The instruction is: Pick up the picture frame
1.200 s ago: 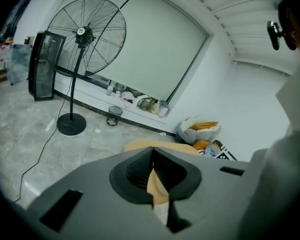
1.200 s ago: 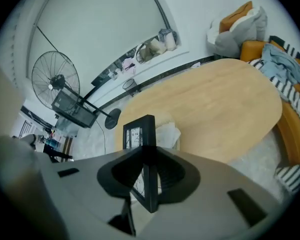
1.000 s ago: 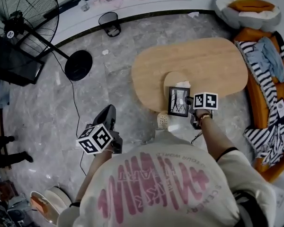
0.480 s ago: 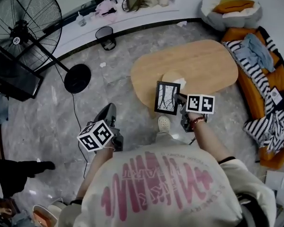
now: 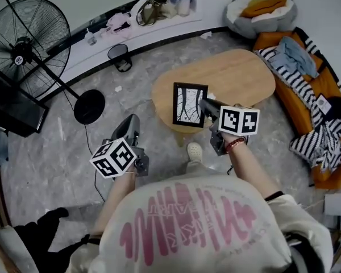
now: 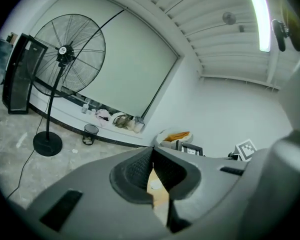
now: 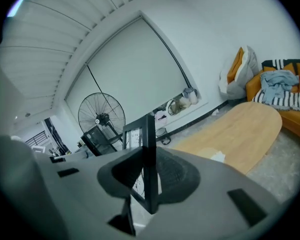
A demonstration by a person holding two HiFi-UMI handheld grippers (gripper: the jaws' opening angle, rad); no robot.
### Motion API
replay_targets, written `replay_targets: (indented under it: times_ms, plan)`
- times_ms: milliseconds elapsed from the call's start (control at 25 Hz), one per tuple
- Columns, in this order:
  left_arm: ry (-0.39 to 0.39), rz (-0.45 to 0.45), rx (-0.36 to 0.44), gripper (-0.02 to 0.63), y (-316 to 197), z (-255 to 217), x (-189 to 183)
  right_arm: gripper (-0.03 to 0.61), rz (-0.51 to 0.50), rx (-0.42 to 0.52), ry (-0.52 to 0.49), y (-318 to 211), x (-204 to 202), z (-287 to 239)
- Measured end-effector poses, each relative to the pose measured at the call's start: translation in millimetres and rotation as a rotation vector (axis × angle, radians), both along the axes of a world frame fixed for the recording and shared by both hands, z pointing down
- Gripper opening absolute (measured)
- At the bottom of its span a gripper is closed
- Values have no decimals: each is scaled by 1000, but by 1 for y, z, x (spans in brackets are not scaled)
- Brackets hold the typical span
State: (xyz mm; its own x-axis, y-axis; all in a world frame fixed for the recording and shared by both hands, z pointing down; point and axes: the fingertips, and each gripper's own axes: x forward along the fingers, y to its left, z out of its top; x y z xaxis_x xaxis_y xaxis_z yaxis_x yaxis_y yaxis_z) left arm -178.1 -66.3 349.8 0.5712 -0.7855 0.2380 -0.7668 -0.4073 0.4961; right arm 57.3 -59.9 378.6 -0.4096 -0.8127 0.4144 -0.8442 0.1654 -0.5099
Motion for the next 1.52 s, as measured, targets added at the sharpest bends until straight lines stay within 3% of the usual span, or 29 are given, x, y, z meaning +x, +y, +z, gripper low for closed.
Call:
replay_targets:
  times_ms: [320,600,920,1520]
  plan:
    - [27,64,66,5,13,-29,21,87,9,148,53,14,-5,-58]
    - [36,101,115,5,17,-50,37,87,37,218,150,23,3,-81]
    - [57,144,138,5,21,-60,54,87,44,248,157,29,6,-86]
    - [39,158,104,5,6,-45,67,91,64,238,120,19,17,-73]
